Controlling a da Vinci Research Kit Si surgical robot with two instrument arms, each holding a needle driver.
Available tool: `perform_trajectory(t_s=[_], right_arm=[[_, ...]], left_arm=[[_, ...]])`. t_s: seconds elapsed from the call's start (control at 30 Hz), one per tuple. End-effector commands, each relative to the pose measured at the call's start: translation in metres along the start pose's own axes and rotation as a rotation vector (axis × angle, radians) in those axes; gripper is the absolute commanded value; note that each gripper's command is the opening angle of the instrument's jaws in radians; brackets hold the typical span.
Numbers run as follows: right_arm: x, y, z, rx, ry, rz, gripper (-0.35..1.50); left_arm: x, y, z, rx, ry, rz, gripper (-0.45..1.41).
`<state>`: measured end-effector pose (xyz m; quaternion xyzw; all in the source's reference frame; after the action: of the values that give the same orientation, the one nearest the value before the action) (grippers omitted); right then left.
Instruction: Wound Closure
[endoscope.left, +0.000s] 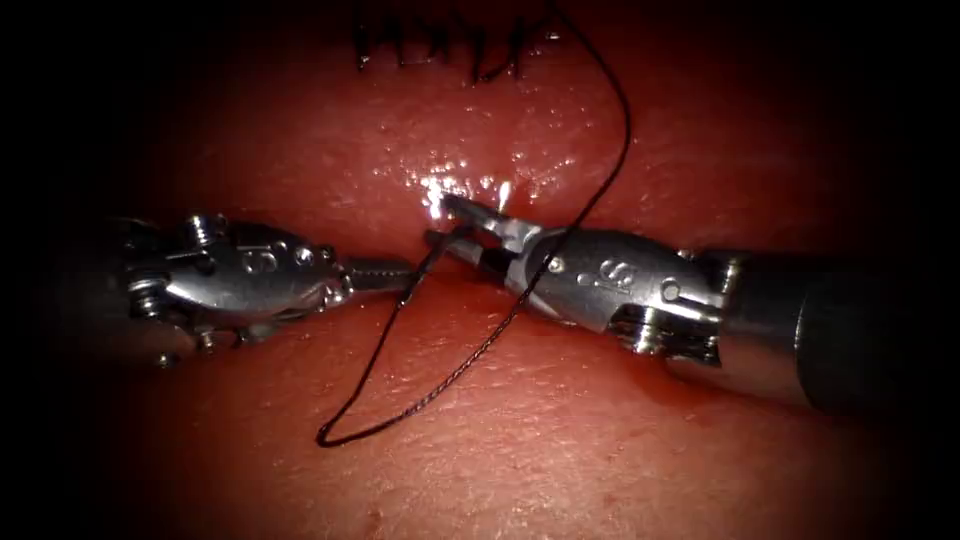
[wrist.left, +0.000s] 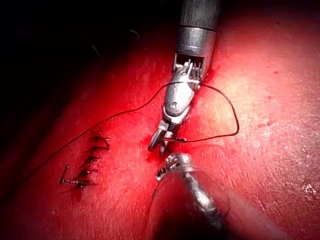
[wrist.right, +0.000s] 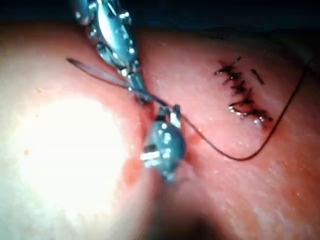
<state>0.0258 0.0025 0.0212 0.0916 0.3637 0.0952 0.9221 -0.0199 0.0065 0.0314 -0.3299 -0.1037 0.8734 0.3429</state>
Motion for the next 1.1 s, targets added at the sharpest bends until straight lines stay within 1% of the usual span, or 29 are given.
perform_trajectory(t_s=[0.03,0.1,0.13,0.23,0.27,0.3,0.57,1.0,1.1], right_arm=[[-0.0001,-0.0003,0.0008,0.001,0.003,0.0,-0.35],[-0.0001,-0.0002,0.0008,0.002,0.007,0.001,-0.35],[0.0002,0.0002,0.0007,-0.006,0.023,0.01,-0.35],[0.0003,0.0003,0.0004,-0.009,0.023,0.011,-0.35],[0.0003,0.0001,0.0004,-0.013,0.012,0.01,-0.35],[-0.0001,-0.0004,0.0006,-0.017,-0.022,0.022,-0.35],[-0.0017,-0.0004,0.0006,-0.005,-0.062,0.103,-0.35],[-0.0026,-0.0011,0.0013,0.05,-0.076,0.151,-0.35],[-0.0025,-0.0007,0.0012,0.055,-0.075,0.167,-0.35]], left_arm=[[0.0,0.0001,0.0007,-0.002,0.0,0.001,-0.32],[0.0,0.0001,0.0007,-0.002,0.0,0.0,-0.32],[0.0001,0.0001,0.0007,-0.002,0.0,0.0,-0.32],[0.0001,0.0002,0.0007,-0.001,0.0,0.0,-0.32],[0.0001,0.0002,0.0007,-0.001,0.0,0.0,-0.32],[0.0001,0.0002,0.0007,-0.001,0.001,0.005,-0.32],[0.0001,0.0002,0.0007,-0.001,0.001,0.005,-0.32],[0.0001,0.0002,0.0007,-0.002,0.0,0.005,-0.33],[0.0001,0.0002,0.0007,-0.001,0.0,0.005,-0.33]])
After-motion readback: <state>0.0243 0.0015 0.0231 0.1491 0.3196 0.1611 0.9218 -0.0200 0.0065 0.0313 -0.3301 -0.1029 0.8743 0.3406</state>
